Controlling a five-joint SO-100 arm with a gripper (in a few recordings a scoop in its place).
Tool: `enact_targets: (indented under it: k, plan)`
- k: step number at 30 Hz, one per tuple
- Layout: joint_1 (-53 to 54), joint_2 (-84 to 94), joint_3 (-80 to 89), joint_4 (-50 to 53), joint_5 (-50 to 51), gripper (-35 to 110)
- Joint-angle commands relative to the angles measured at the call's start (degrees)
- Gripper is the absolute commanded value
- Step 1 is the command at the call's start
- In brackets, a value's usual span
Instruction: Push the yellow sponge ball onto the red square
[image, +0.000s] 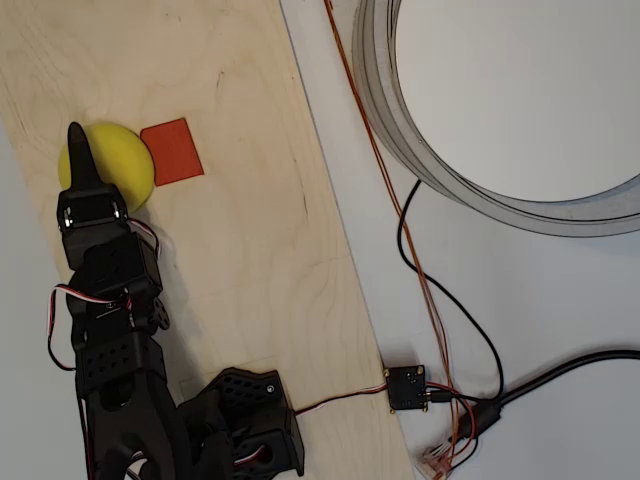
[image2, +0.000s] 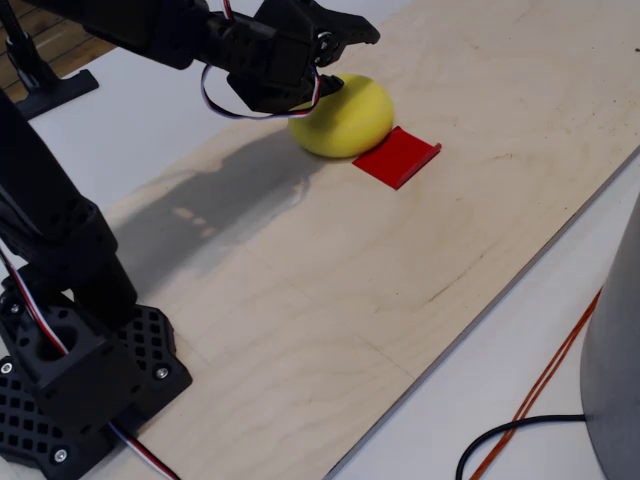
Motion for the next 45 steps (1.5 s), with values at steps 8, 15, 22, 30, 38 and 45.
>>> enact_targets:
  k: [8, 15, 22, 30, 38, 45]
  plan:
    - [2.02, -1.41, 3.52, -7.03, -3.69, 24]
    - [3.96, -1.05, 3.78, -7.47, -8.53, 24]
    - [6.33, -1.14, 3.78, -7.82, -10.9, 24]
    - [9.23, -1.32, 3.78, -8.44, -12.57, 23]
    - [10.99, -4.31, 3.87, -12.92, -13.27, 23]
    - [12.39, -6.86, 3.87, -16.7, -14.15, 23]
